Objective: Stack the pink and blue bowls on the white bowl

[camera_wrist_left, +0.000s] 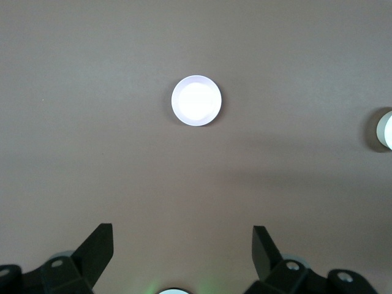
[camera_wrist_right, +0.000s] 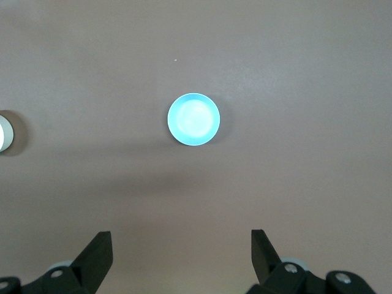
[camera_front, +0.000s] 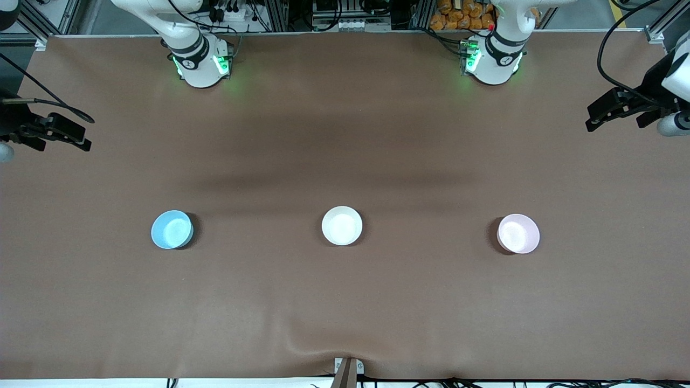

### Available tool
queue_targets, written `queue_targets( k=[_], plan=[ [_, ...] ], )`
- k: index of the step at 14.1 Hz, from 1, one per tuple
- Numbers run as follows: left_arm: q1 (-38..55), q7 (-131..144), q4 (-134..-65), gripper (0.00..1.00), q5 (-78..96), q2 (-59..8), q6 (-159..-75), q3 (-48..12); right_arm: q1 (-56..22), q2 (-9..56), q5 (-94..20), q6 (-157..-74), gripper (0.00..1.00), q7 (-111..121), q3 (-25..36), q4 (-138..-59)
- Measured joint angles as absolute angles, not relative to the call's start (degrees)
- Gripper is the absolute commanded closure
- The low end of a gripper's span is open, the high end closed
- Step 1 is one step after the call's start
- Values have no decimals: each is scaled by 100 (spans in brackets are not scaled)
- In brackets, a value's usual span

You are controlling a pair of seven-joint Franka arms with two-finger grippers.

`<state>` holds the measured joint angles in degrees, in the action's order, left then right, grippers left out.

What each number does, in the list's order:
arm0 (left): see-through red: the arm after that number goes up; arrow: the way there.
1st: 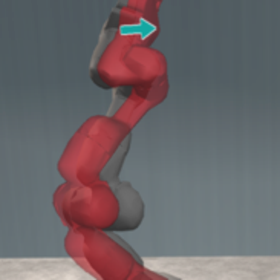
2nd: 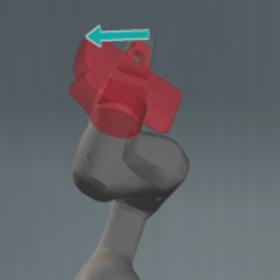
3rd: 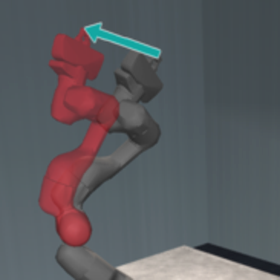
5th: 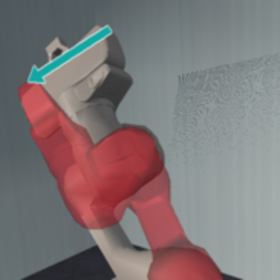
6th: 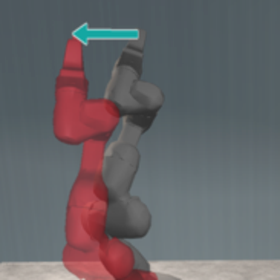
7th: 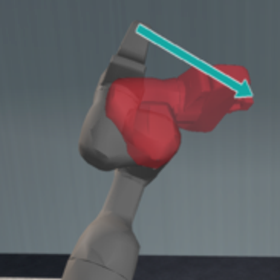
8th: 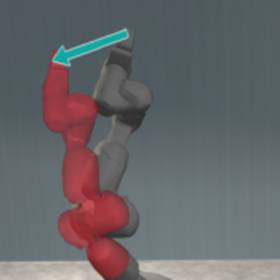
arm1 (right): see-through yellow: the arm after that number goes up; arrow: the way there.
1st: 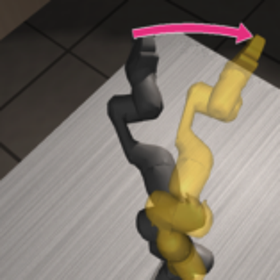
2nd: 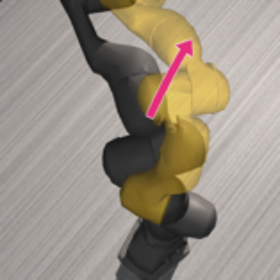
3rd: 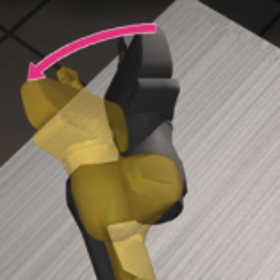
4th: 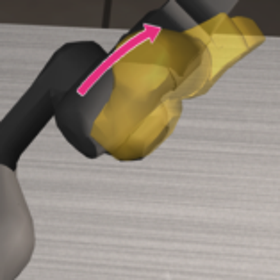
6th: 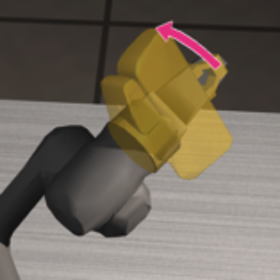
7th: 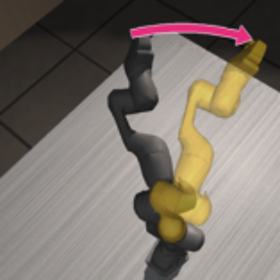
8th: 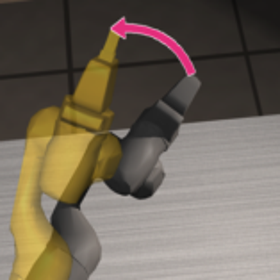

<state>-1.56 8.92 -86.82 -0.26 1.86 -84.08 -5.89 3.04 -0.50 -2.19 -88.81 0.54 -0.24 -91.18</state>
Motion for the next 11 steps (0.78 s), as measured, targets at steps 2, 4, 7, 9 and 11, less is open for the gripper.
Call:
queue_targets(
  k=[2, 4, 7, 9, 11],
  plan=[
    [-241, 886, -8669, 0, -26, 188, -8391, -574, 299, -50, -219, -8884, 0, 54, -18, -9118],
    [-315, 879, -8668, 0, -26, 188, -8387, -569, 299, -50, -219, -8885, 0, 54, -12, -9118],
    [-339, 877, -8616, 0, -92, 189, -8383, -561, 292, -50, -219, -8885, 0, 54, -11, -9118],
    [-346, 876, -8614, 0, -107, 188, -8326, -560, 274, -50, -219, -8885, 0, 54, -11, -9118],
    [-385, 875, -8605, 0, -107, 188, -8263, -560, 251, -50, -219, -8884, 0, 54, -13, -9118]
  ],
)
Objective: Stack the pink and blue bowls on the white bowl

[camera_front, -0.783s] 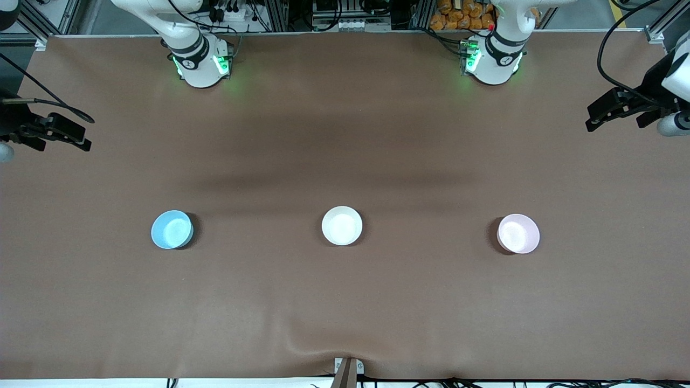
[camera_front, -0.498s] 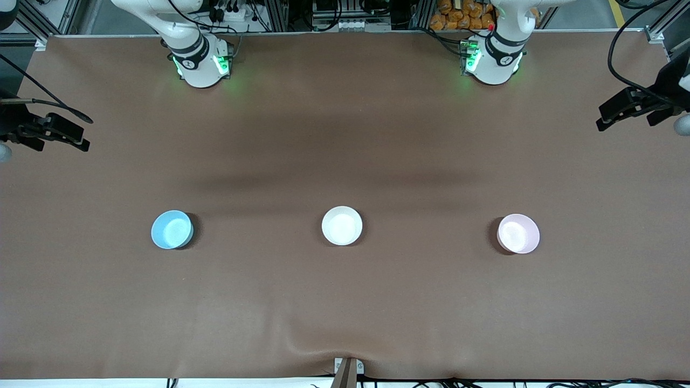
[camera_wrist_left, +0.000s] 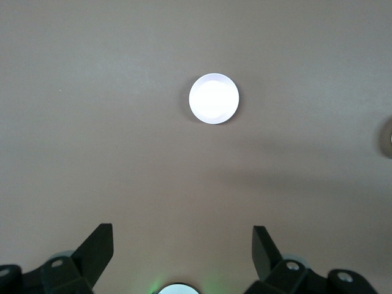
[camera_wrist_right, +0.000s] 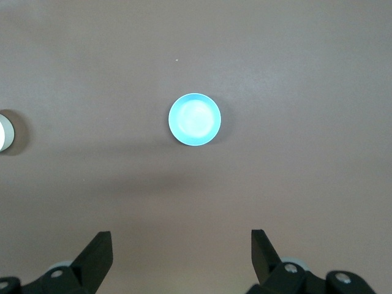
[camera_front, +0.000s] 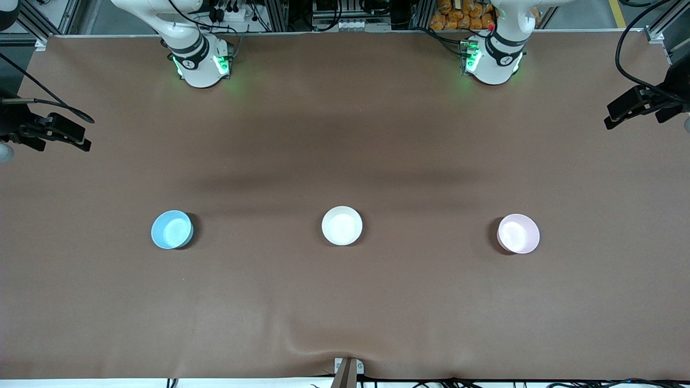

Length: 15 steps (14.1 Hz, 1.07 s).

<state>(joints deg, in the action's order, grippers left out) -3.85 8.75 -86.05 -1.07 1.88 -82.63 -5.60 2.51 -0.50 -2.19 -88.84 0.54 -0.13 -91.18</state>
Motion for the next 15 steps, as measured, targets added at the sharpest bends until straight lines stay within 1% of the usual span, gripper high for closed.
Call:
queue_targets(
  k=[15],
  plan=[
    [-478, 863, -8610, 0, -107, 187, -8159, -575, 198, -49, -219, -8875, 0, 54, -13, -9129]
  ],
)
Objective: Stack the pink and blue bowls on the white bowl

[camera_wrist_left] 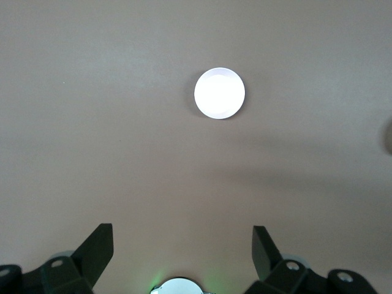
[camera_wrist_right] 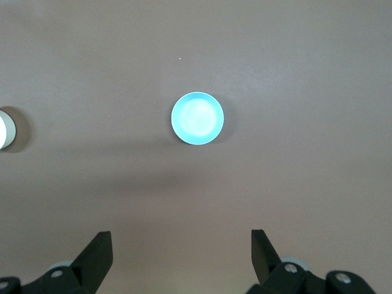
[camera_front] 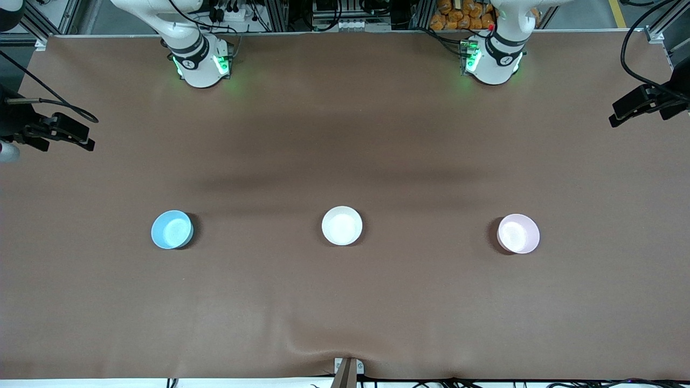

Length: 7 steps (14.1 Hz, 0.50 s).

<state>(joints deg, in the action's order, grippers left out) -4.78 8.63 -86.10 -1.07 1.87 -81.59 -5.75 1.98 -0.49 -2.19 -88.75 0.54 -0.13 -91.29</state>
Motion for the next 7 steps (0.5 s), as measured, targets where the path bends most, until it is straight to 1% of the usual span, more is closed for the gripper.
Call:
queue_targets(
  k=[7],
  plan=[
    [-477, 863, -8675, 0, -107, 187, -8163, -582, 195, -47, -219, -8875, 0, 54, -13, -9131]
  ],
)
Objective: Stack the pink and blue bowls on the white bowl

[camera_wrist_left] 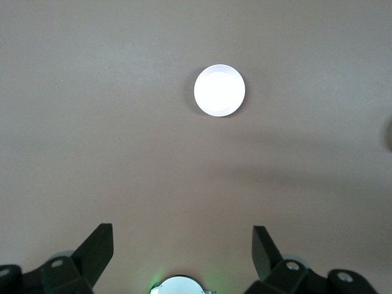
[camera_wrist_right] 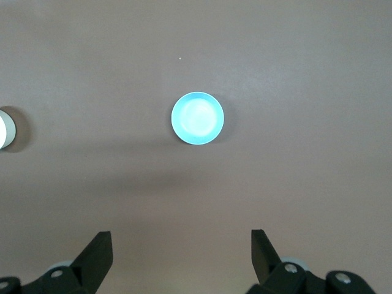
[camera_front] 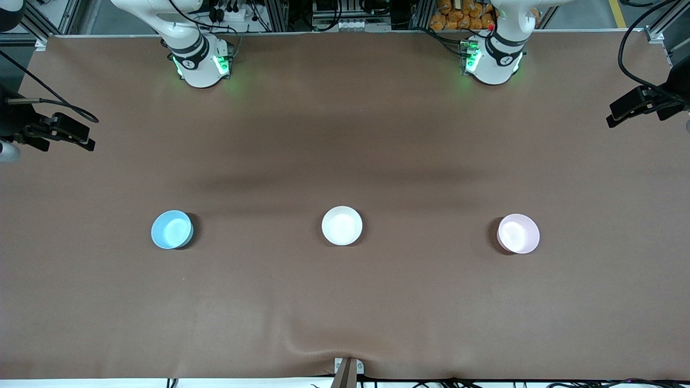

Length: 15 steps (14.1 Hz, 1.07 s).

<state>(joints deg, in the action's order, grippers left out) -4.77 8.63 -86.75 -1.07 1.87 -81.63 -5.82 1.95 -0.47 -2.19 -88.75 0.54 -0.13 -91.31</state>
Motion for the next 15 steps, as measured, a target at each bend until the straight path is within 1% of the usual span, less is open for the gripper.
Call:
queue_targets(
  k=[11, 15],
  plan=[
    [-477, 863, -8790, 0, -107, 187, -8315, -582, 193, -44, -219, -8880, 0, 54, 13, -9131],
    [-479, 863, -9025, 0, -107, 182, -8608, -582, 187, 27, -219, -8985, 0, 59, 11, -9136]
  ],
)
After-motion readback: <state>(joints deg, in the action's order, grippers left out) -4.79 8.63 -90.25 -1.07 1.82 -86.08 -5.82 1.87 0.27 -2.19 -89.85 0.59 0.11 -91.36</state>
